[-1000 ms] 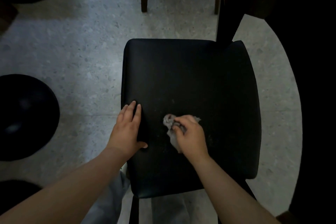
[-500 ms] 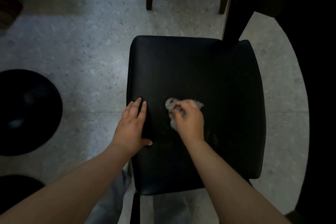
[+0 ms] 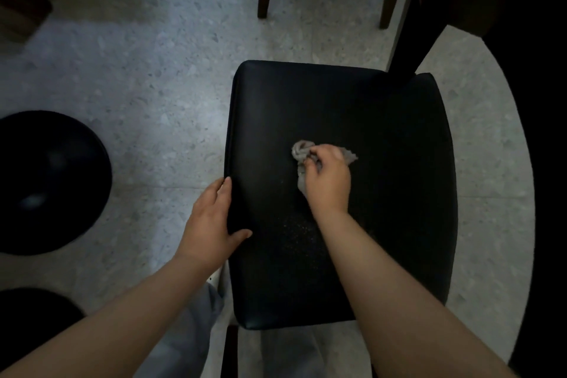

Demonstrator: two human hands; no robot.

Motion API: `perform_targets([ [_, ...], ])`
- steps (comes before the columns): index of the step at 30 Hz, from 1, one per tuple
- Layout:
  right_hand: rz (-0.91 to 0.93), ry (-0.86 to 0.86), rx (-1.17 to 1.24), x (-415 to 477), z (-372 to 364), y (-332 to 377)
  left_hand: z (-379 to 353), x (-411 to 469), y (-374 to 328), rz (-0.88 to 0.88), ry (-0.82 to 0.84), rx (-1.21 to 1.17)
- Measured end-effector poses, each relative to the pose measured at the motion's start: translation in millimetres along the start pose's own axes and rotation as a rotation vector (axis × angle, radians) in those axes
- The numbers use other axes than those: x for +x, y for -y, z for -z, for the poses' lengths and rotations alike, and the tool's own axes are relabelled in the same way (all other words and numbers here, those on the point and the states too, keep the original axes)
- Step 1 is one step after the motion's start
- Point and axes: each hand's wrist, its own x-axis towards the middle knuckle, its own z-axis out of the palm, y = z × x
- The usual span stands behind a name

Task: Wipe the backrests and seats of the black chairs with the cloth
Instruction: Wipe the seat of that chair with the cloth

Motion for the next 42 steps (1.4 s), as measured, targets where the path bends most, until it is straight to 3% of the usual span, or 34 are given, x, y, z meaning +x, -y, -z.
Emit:
perform_targets([
  [2, 0.059, 0.039, 0.021, -27, -8, -6, 3, -3, 7, 0.035, 0.024, -0.077],
  [6, 0.166, 0.284, 0.089, -60, 1, -15, 4, -5, 16, 0.118, 0.023, -0.150],
  [10, 0.171, 0.020, 0.054, -22, 16, -1, 4, -4, 21, 0.182, 0.001, -0.151],
  [12, 0.093, -0.029, 0.030, 6, 12, 9, 4, -5, 23, 0.189, 0.012, -0.151],
  [17, 0.150, 0.054, -0.015, -31, -27, 6, 7, -7, 28, 0.204, 0.022, -0.140],
  [22, 0.253, 0.303, 0.055, -74, -12, 3, 12, -8, 40, 0.236, 0.054, -0.101],
  [27, 0.216, 0.041, -0.025, 0, -7, 28, 12, -10, 48, 0.245, 0.062, -0.091],
  [30, 0.127, 0.045, -0.075, -3, -25, 25, 11, -10, 51, 0.245, 0.068, -0.095],
  [34, 0.238, 0.184, -0.081, -70, -33, 9, 15, -11, 56, 0.248, 0.076, -0.101],
  [38, 0.333, 0.348, -0.074, -77, -20, 18, 20, -15, 64, 0.264, 0.082, -0.091],
  [42, 0.343, 0.145, -0.081, -35, -35, 54, 21, -18, 72, 0.279, 0.077, -0.106],
])
